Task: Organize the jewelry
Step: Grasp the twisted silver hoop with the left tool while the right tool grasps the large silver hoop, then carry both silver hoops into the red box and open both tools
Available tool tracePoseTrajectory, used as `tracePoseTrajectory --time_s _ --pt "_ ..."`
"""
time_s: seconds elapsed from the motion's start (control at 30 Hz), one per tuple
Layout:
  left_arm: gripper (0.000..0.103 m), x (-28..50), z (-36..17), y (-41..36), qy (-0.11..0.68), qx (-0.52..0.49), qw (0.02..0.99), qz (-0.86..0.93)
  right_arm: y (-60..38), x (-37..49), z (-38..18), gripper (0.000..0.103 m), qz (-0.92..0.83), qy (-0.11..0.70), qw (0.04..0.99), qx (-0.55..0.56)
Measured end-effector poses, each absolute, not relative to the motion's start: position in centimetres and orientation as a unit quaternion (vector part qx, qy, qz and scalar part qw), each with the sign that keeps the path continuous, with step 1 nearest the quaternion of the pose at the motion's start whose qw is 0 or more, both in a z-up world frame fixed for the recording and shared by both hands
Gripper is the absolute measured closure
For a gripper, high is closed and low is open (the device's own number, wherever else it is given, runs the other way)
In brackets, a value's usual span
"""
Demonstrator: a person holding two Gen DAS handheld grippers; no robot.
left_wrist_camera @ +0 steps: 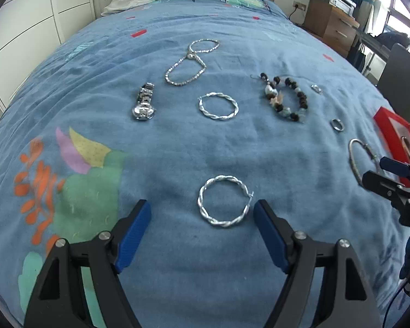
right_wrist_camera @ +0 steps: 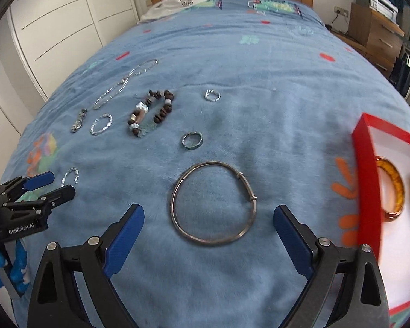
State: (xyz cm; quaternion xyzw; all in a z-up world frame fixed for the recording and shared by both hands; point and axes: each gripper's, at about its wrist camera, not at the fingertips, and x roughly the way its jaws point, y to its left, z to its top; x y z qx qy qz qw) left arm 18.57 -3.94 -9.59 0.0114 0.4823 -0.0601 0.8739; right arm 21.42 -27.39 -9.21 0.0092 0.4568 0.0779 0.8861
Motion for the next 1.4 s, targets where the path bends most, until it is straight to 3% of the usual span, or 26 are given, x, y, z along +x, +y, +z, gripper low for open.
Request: tracePoseTrajectory --time_s 0.23,0.33,0.4,0.5,1.1,1.4 --pt "0.027 19.2 -10.4 -4.7 0.473 0.031 0.879 -0.051 -26.8 22.2 -10.5 0.01 0.06 0.467 0.882 0.001" --pt "0.03 19.2 -10.4 -4.9 0.467 0.033 0.882 -0.044 -26.6 22.2 -10.6 0.03 0.056 0.467 0.883 -0.008" --pt "0.049 19.1 -10.3 -5.1 0.465 0.034 0.884 -0.04 -26.7 22.3 -10.4 0.032 0.055 0.464 0.884 -0.007" --pt "0.065 19.0 -10.1 -5.6 0.464 0.034 0.884 -0.041 -26.5 22.3 -10.3 0.032 0.06 0.463 0.884 -0.018" --pt "0.065 15.7 -6.2 -5.1 0.446 0.01 0.894 -0.034 -26.2 18.6 -6.7 0.032 0.102 0.434 0.895 -0.016" --pt "0.065 14.1 -2.0 -9.2 0.419 0.022 0.904 -0.076 -30.3 15.2 -2.2 0.032 0.093 0.395 0.914 -0.01"
